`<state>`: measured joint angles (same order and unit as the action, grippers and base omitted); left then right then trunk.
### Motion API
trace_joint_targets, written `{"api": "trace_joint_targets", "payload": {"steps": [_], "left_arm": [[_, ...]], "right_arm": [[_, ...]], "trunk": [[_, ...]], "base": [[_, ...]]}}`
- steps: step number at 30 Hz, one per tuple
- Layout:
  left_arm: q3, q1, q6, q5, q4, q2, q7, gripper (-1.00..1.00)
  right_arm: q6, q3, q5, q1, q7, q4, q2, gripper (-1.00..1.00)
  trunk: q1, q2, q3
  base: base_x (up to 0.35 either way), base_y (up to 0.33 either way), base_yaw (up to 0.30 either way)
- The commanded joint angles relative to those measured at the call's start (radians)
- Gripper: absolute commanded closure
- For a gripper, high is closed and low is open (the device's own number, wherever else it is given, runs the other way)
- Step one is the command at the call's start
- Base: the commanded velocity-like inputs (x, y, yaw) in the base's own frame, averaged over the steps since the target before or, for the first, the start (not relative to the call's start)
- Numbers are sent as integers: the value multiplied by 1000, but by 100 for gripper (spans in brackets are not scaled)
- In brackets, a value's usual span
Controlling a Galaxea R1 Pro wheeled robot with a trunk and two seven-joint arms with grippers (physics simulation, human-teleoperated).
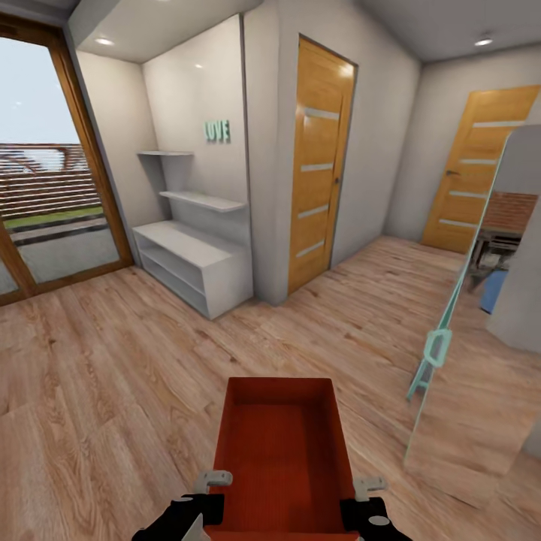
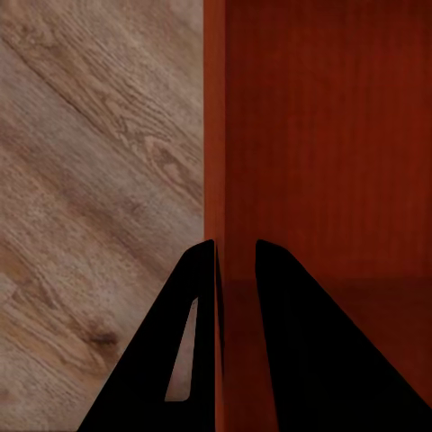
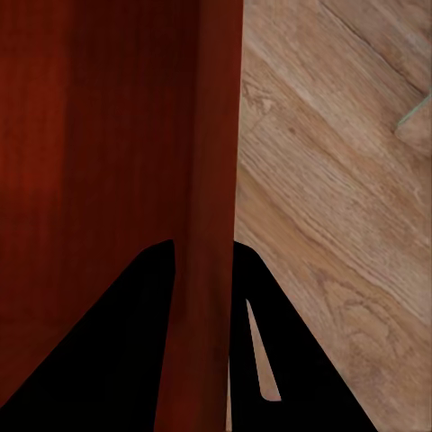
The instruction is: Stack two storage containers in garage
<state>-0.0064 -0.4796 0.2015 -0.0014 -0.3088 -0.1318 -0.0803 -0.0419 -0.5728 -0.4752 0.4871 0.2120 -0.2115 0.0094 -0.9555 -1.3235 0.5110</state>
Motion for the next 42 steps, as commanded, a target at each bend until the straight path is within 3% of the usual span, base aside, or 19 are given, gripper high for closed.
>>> {"api": "trace_joint_targets", "payload": {"steps": [1,42], "left_arm": [[-3,-1,-1,-14,-6,0,-10,100],[-3,-1,-1,-15,-6,0,-10,100]], "right_arm": [[4,-1,-24,1,15,9,0,100],[4,-1,-24,1,15,9,-2,100]], "trunk": [[-1,0,1],[-1,0,1]], "base": [[320,0,0],[320,0,0]]}}
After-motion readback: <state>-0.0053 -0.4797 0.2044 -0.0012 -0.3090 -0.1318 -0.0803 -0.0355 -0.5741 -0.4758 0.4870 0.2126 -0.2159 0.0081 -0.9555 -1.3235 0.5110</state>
